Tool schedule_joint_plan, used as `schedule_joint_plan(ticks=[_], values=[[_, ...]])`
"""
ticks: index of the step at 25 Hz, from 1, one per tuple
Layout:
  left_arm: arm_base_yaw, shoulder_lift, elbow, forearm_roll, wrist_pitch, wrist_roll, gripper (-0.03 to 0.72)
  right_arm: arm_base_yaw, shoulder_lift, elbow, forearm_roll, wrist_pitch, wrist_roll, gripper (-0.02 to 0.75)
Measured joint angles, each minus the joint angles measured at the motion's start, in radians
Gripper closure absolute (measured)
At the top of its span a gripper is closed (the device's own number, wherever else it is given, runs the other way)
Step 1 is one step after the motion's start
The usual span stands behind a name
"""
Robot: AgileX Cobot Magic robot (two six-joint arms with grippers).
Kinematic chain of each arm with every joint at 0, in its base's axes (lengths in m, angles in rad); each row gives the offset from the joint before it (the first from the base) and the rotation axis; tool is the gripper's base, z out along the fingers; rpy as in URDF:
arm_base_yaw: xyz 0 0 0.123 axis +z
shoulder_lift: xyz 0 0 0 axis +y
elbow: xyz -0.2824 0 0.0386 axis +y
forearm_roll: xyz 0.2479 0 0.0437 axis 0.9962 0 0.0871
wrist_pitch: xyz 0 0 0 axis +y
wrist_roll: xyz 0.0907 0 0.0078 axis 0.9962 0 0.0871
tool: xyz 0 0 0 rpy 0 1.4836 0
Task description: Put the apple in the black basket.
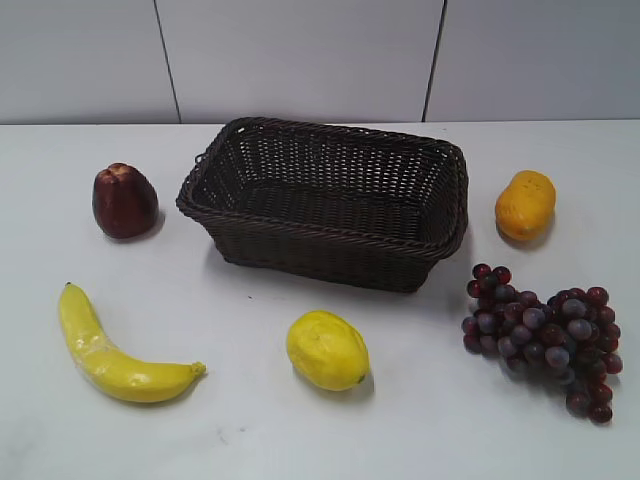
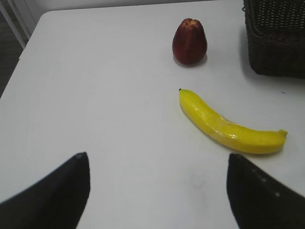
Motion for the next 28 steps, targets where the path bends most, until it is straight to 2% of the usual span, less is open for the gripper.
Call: schedule_joint_plan(ticks=[11, 19, 24, 28], values=[[0.000, 0.000, 0.000, 0.000, 0.000, 0.000, 0.010, 0.000, 0.000, 0.000, 0.000, 0.000, 0.000, 0.167], [0.000, 0.018, -0.009, 0.000, -0.019, 0.000, 0.055, 0.000, 0.000, 0.000, 0.000, 0.000, 0.000, 0.167], [0.000, 0.206, -0.038, -0.005, -0.241, 0.000, 0.055, 0.000, 0.000, 0.000, 0.000, 0.000, 0.000, 0.167], [0.000, 0.471, -0.068, -0.051, -0.426, 0.000, 0.055, 0.000, 0.000, 0.000, 0.000, 0.000, 0.000, 0.167]])
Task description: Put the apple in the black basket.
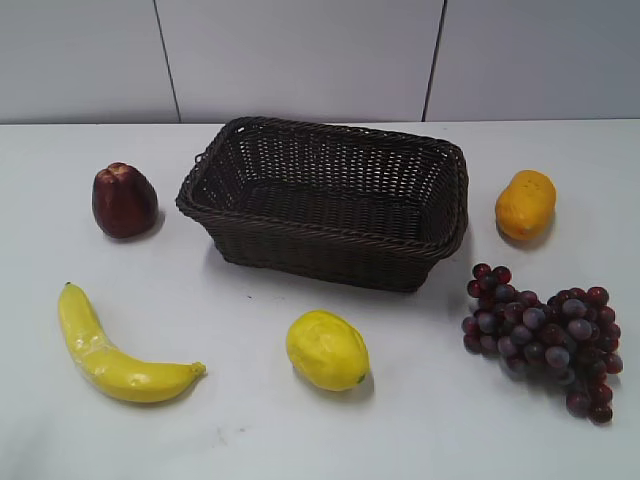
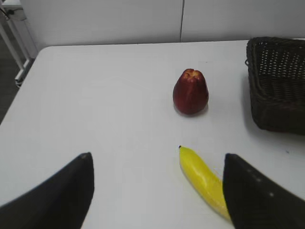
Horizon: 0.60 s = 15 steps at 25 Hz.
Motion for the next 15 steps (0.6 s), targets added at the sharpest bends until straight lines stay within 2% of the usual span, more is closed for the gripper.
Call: schedule_joint_plan(ticks=[6, 15], values=[[-0.018, 0.453, -0.167, -0.036, -0.116, 0.041, 0.053, 0.000, 0.000, 0.000, 0.000, 0.000, 0.000, 0.167], [-0.146, 1.021, -0.539, -0.037, -0.115, 0.093, 0.010, 0.000, 0.000, 0.000, 0.000, 0.000, 0.000, 0.167]])
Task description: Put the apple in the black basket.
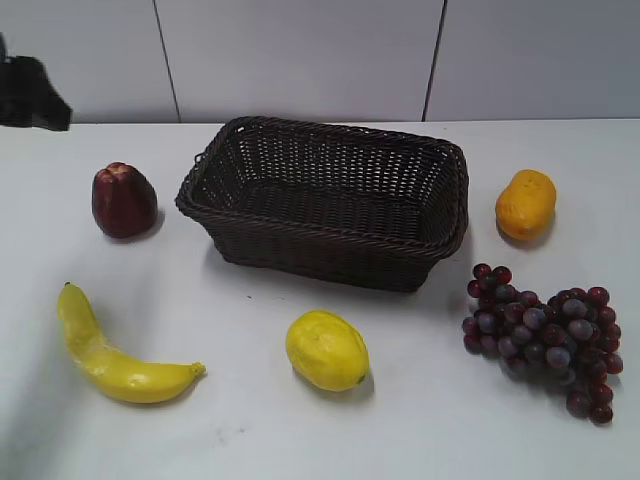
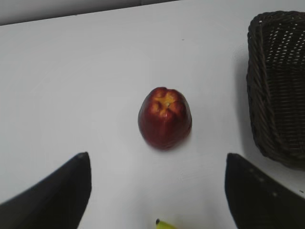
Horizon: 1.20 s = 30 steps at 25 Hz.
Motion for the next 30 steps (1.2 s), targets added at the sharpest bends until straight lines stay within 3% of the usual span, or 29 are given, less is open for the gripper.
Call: schedule_joint_plan(ticks=[6, 13, 19, 23, 30], values=[[-0.035, 0.297, -0.231, 0.007, 0.075, 0.001, -0.001, 0.000, 0.000, 0.000, 0.000, 0.000, 0.000, 0.167], [-0.036, 0.523, -0.384, 0.056, 0.121, 0.003, -0.004, 0.000, 0.000, 0.000, 0.000, 0.000, 0.000, 0.167], [-0.036, 0.618, -0.423, 0.065, 0.137, 0.003, 0.015, 0.000, 0.000, 0.000, 0.000, 0.000, 0.000, 0.167], [-0.036, 0.619, -0.425, 0.064, 0.151, 0.003, 0.102, 0.000, 0.000, 0.000, 0.000, 0.000, 0.000, 0.167], [-0.036, 0.583, -0.442, 0.081, 0.270, 0.003, 0.102, 0.000, 0.000, 0.000, 0.000, 0.000, 0.000, 0.167]])
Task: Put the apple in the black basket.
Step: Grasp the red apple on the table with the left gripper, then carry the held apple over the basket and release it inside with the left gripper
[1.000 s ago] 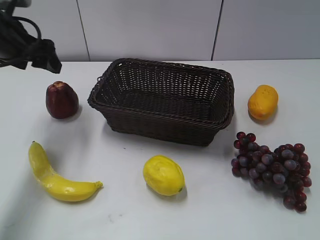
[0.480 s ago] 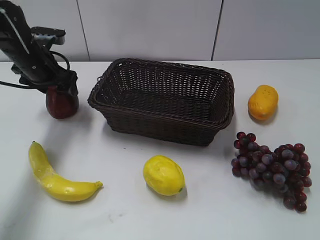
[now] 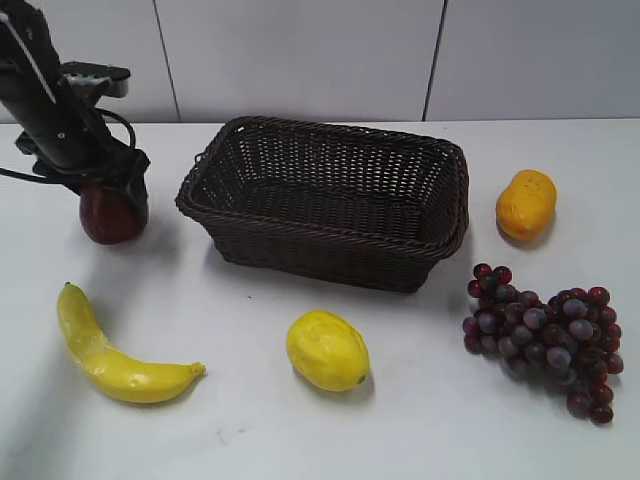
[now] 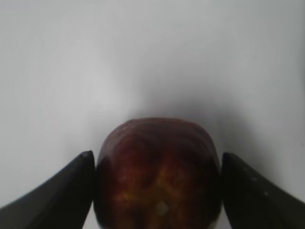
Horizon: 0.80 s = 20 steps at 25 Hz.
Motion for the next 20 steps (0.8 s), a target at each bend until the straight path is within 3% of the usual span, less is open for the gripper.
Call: schedule_joint_plan(ticks=[5, 8, 12, 20], values=[[-0.007, -0.087, -0.110, 0.013, 0.100, 0.000, 0.102, 0.000, 0.000, 0.000, 0.000, 0.000, 0.000, 0.167], [-0.045, -0.122, -0.222, 0.012, 0.150, -0.001, 0.102, 0.000, 0.000, 0.000, 0.000, 0.000, 0.000, 0.167], [-0.153, -0.132, -0.324, -0.021, 0.156, 0.000, 0.103, 0.000, 0.000, 0.000, 0.000, 0.000, 0.000, 0.167], [-0.369, -0.076, -0.339, -0.057, 0.045, -0.001, 0.103, 0.000, 0.000, 0.000, 0.000, 0.000, 0.000, 0.167]])
